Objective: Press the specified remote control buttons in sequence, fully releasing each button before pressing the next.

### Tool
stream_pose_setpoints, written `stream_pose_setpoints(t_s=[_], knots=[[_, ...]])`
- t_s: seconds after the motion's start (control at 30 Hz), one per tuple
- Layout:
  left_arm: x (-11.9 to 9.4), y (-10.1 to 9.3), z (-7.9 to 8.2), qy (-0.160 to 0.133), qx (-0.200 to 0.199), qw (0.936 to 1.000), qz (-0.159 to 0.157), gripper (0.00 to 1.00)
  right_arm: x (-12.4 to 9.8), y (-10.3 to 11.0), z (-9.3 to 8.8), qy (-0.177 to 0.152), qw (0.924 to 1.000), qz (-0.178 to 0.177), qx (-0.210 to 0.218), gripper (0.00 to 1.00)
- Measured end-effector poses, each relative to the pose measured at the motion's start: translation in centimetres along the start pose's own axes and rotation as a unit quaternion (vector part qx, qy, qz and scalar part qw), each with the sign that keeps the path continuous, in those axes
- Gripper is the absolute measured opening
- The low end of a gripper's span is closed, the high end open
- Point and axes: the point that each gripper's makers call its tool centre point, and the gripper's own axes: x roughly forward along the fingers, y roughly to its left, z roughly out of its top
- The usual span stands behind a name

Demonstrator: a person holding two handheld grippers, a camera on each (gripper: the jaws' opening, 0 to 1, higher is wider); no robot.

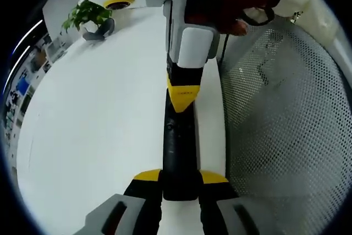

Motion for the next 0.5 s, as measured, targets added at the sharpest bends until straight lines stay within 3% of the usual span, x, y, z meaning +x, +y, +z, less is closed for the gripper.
stream_pose_setpoints(t_s=[0.5], knots=[[0.0, 0.0, 0.0, 0.004, -0.002, 1.0000, 0.000, 0.24, 0.0, 1.5, 1.5, -0.005, 0.9997, 0.022, -0.006, 0.00]])
